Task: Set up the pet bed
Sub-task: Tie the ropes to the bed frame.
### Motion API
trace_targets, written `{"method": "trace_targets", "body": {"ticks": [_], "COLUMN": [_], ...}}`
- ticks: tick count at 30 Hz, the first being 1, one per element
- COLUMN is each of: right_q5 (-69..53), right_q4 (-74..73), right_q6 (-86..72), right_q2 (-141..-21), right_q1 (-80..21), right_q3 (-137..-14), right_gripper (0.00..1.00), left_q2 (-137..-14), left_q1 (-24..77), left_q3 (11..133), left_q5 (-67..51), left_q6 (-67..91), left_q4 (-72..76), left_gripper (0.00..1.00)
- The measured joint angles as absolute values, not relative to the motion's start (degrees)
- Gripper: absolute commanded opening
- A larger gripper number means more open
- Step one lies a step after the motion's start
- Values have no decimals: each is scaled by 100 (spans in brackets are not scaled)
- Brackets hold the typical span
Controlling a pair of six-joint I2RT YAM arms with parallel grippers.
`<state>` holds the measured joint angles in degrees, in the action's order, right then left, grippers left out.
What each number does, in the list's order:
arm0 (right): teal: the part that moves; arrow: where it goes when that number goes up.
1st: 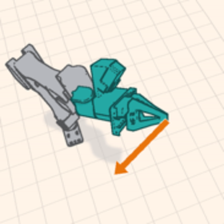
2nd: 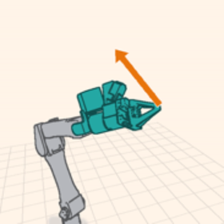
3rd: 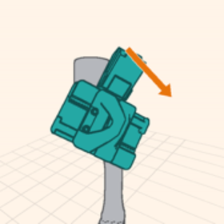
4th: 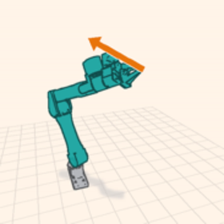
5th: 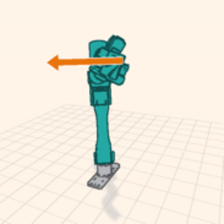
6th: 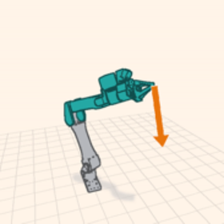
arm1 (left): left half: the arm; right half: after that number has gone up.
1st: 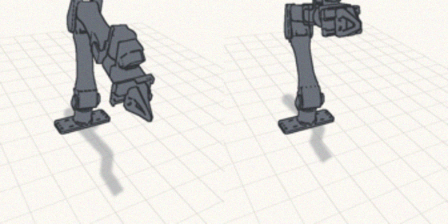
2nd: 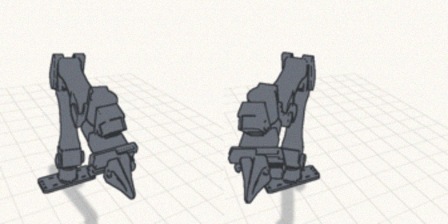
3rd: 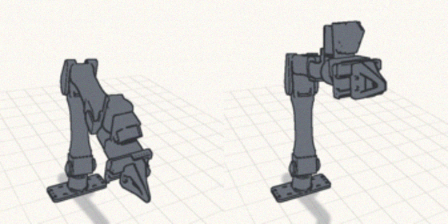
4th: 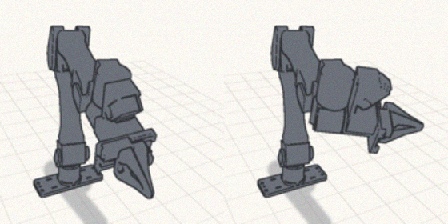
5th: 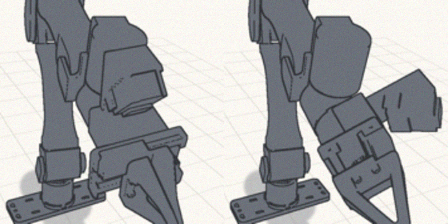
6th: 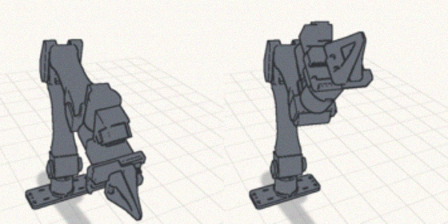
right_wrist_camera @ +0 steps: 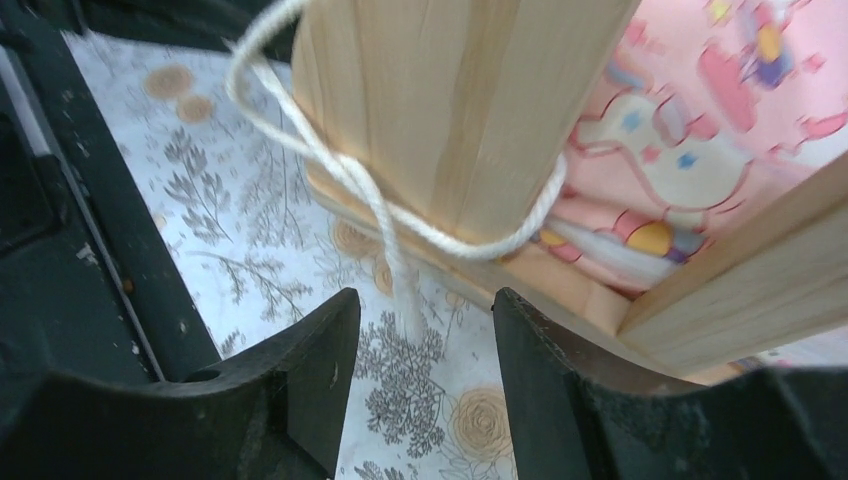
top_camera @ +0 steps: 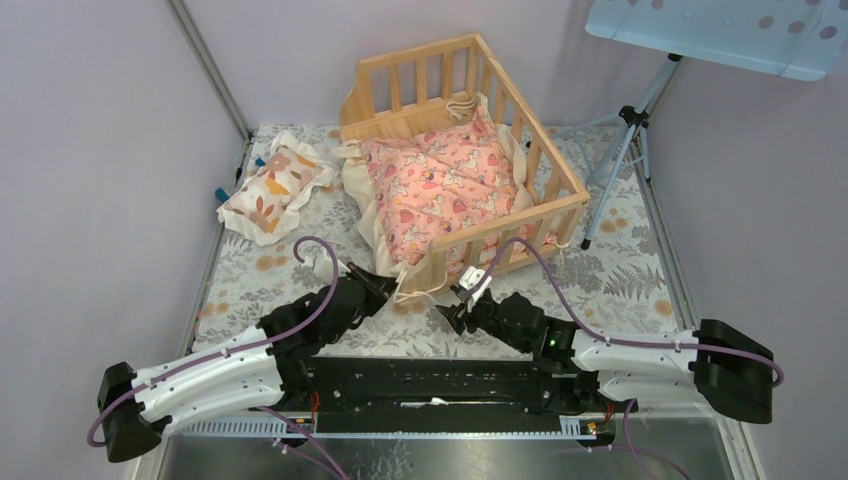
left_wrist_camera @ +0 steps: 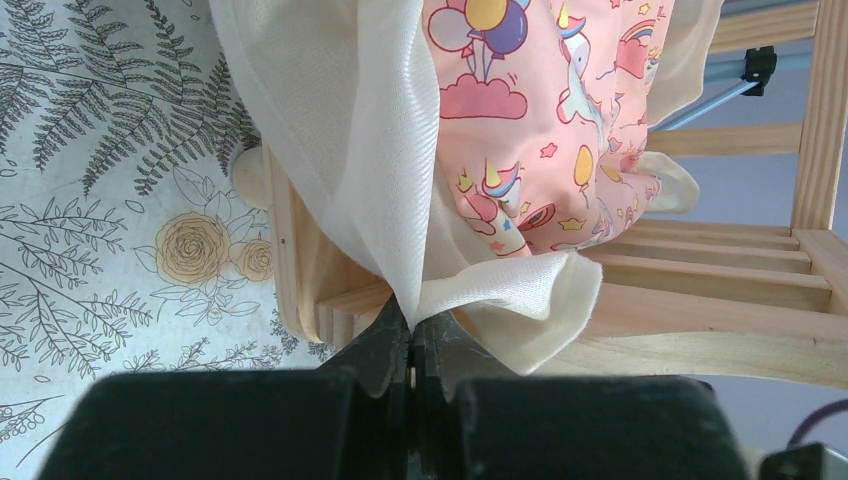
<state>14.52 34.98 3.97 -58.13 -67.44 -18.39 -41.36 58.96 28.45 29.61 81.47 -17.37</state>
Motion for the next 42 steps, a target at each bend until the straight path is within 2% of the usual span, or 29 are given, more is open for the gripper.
{"method": "trace_targets", "body": {"ticks": [13,23,28,32,36,42], "right_q5": [1584,1697,1702,1697,1702,1767], "right_q4": [4069,4427,4576,4716,4840,4757], "right_q6": [139,-106,-333,-456,-517,-663], "right_q2": [-7391,-7883,-7883,-7883,-7878,-7529], "right_q1": [-6757,-6755,-6757,-6757,-6755,-6755], "right_q3": [-1929,-2040,-2029,-2027,-2027,-2027], "right_gripper": [60,49,37,16,1,0], "left_q2": [-4136,-4134,-4132,-4134,-4125,-3948], "left_q1": [5896,5896,5896,5896,5896,5896], "left_q3": [2845,2845,2845,2845,2840,2620], "left_q5": [2961,2961,2961,2958,2958,2915], "left_q6": [8145,8147,8149,8149,8152,8256], "left_q4": [-1732,-1734,-1734,-1734,-1737,-1741], "left_gripper": [0,0,0,0,0,0]}}
